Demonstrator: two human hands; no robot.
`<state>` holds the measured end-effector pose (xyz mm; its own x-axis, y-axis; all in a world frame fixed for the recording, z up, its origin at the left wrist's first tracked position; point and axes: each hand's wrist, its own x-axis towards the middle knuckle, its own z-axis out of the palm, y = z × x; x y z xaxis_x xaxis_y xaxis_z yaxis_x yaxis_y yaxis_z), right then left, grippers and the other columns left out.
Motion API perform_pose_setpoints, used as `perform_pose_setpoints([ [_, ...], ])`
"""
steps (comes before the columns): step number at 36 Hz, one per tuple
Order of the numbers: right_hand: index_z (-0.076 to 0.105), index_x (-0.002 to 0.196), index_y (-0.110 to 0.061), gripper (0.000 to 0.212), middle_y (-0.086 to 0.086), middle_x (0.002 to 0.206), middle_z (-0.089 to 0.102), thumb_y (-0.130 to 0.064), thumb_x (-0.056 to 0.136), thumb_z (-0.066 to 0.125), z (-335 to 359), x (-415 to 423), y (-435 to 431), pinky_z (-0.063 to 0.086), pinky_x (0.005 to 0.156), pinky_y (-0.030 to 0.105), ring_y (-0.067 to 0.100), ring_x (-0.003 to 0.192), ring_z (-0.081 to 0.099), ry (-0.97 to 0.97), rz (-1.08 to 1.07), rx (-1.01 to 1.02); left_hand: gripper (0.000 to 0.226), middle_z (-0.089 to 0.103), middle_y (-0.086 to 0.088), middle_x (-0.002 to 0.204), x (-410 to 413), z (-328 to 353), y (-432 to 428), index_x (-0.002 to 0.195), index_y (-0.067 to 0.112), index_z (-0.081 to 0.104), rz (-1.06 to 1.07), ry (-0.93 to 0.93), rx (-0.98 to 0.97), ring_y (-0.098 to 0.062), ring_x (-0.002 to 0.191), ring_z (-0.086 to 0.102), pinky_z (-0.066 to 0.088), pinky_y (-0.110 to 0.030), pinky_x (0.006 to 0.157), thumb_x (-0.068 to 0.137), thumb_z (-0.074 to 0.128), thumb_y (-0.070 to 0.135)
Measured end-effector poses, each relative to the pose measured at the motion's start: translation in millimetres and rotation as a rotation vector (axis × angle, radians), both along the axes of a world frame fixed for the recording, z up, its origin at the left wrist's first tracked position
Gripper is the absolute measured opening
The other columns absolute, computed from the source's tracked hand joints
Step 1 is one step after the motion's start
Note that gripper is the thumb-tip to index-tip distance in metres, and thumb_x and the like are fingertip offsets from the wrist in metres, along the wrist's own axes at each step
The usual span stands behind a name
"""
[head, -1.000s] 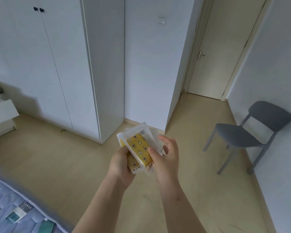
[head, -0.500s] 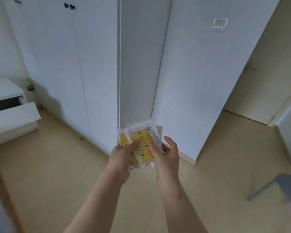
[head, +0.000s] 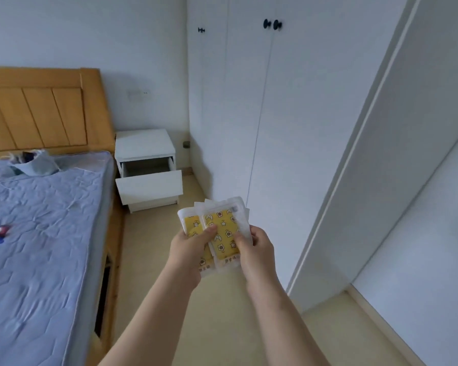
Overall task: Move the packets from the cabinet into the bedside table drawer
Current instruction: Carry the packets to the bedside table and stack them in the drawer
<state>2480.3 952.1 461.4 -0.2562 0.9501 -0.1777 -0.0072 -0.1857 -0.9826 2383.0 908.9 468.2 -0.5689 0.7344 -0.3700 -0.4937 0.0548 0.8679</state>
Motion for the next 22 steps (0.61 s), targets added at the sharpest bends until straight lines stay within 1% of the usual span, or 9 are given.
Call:
perform_pose_setpoints([
  [2, 0.059, 0.098, -0.016, 0.010, -0.002, 0.084, 0.066, -0.011, 0.092, 0.053, 5.1, -32.5, 27.8, 0.053, 0.054, 0.020, 0.011, 0.071, 0.064, 0.022, 0.065, 0.002, 0.008, 0.071, -0.007, 0.084, -29.6, 5.8, 24.2, 0.090, 0.014, 0.063, 0.070, 0.031, 0.013, -0.025, 0.073, 0.069, 0.054, -0.035, 0.061, 0.085, 0.067, 0.009],
  [4, 0.058, 0.092, -0.017, 0.008, -0.004, 0.077, 0.064, -0.010, 0.092, 0.053, 6.0, -65.8, 50.1, 0.051, 0.055, 0.022, 0.008, 0.064, 0.061, 0.025, 0.126, -0.013, 0.009, 0.072, -0.006, 0.085, -59.3, 6.5, 41.0, 0.090, 0.016, 0.063, 0.142, 0.041, 0.009, -0.024, 0.074, 0.069, 0.054, -0.035, 0.061, 0.085, 0.067, 0.010],
  [7, 0.058, 0.088, -0.016, 0.009, -0.001, 0.075, 0.064, -0.008, 0.091, 0.054, -0.4, -117.2, 71.9, 0.051, 0.056, 0.024, 0.010, 0.062, 0.059, 0.009, 0.228, -0.047, 0.011, 0.073, -0.006, 0.085, -106.2, -3.1, 54.1, 0.094, 0.015, 0.065, 0.236, 0.009, -0.018, -0.024, 0.075, 0.070, 0.055, -0.035, 0.060, 0.084, 0.068, 0.011],
  [10, 0.059, 0.089, -0.013, 0.006, 0.002, 0.077, 0.066, -0.008, 0.090, 0.055, -12.4, -169.3, 91.4, 0.052, 0.057, 0.026, 0.014, 0.063, 0.062, 0.004, 0.277, -0.102, 0.020, 0.073, -0.010, 0.090, -154.2, -16.6, 68.9, 0.102, 0.011, 0.065, 0.304, -0.028, -0.047, -0.028, 0.080, 0.070, 0.056, -0.041, 0.068, 0.083, 0.069, 0.011],
  [13, 0.061, 0.096, -0.008, 0.008, 0.006, 0.081, 0.067, -0.007, 0.089, 0.055, -24.0, -224.1, 114.4, 0.053, 0.061, 0.030, 0.018, 0.067, 0.063, -0.003, 0.278, -0.118, 0.019, 0.073, -0.011, 0.088, -205.6, -27.5, 91.9, 0.101, 0.010, 0.065, 0.328, -0.025, -0.052, -0.027, 0.077, 0.070, 0.056, -0.038, 0.062, 0.083, 0.069, 0.010],
  [15, 0.060, 0.094, -0.008, 0.007, 0.004, 0.077, 0.065, -0.006, 0.090, 0.054, -29.1, -261.1, 131.4, 0.051, 0.053, 0.023, 0.014, 0.063, 0.061, -0.004, 0.276, -0.110, 0.015, 0.072, -0.008, 0.085, -242.1, -31.4, 109.3, 0.098, 0.011, 0.065, 0.332, -0.010, -0.052, -0.023, 0.072, 0.070, 0.054, -0.032, 0.053, 0.083, 0.069, 0.010],
  [17, 0.059, 0.090, -0.009, 0.007, 0.001, 0.073, 0.063, -0.006, 0.090, 0.054, -30.0, -299.6, 149.5, 0.047, 0.045, 0.016, 0.011, 0.059, 0.058, -0.006, 0.276, -0.097, 0.013, 0.072, -0.007, 0.083, -280.6, -33.1, 126.3, 0.096, 0.012, 0.065, 0.340, -0.009, -0.049, -0.021, 0.070, 0.069, 0.054, -0.029, 0.051, 0.084, 0.069, 0.010],
  [21, 0.060, 0.099, -0.009, 0.010, 0.002, 0.080, 0.065, -0.008, 0.092, 0.054, -28.6, -380.1, 183.2, 0.050, 0.052, 0.022, 0.013, 0.066, 0.062, -0.025, 0.296, -0.111, 0.018, 0.073, -0.009, 0.091, -359.4, -29.3, 156.2, 0.102, 0.011, 0.065, 0.338, -0.017, -0.060, -0.027, 0.081, 0.070, 0.057, -0.044, 0.072, 0.084, 0.068, 0.010],
  [22, 0.060, 0.100, -0.010, 0.011, 0.003, 0.082, 0.067, -0.009, 0.092, 0.054, -28.3, -399.1, 190.6, 0.050, 0.053, 0.023, 0.013, 0.067, 0.063, -0.020, 0.300, -0.119, 0.018, 0.073, -0.009, 0.092, -378.3, -28.1, 162.9, 0.102, 0.012, 0.065, 0.333, -0.011, -0.067, -0.028, 0.082, 0.070, 0.057, -0.046, 0.075, 0.084, 0.068, 0.011],
])
